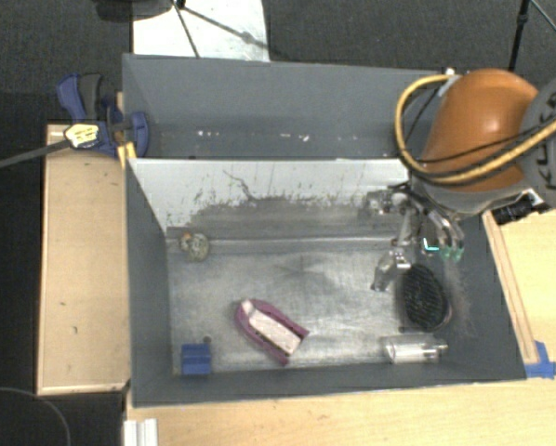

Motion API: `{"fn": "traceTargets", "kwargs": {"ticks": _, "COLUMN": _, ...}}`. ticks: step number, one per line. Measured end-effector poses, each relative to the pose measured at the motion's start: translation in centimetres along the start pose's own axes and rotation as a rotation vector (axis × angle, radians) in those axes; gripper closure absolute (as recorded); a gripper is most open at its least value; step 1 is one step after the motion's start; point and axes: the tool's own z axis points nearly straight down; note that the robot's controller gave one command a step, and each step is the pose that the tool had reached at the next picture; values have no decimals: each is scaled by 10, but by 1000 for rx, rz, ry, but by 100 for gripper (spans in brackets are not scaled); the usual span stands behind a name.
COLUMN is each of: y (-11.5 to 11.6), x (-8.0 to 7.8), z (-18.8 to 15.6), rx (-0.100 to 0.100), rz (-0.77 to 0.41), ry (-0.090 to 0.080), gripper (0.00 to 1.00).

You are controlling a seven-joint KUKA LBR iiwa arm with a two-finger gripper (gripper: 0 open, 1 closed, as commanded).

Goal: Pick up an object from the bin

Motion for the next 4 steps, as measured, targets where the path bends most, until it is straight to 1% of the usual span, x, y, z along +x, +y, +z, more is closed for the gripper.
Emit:
{"fn": "traceTargets", "kwargs": {"ticks": 1, "y": -110, "x": 41, "z": 31, "rx": 4, "rz": -30, "ry": -3, "gripper": 0}}
{"fn": "traceTargets", "kwargs": {"ticks": 2, "y": -127, "x": 36, "z": 103, "rx": -1, "rz": 86, "ry": -3, "gripper": 0}}
{"fn": "traceTargets", "kwargs": {"ticks": 3, "y": -125, "x": 35, "z": 99, "rx": -2, "rz": 80, "ry": -8, "gripper": 100}}
{"fn": "traceTargets", "kwargs": {"ticks": 4, "y": -105, "x": 35, "z": -42, "rx": 4, "rz": -283, "ry": -13, "gripper": 100}}
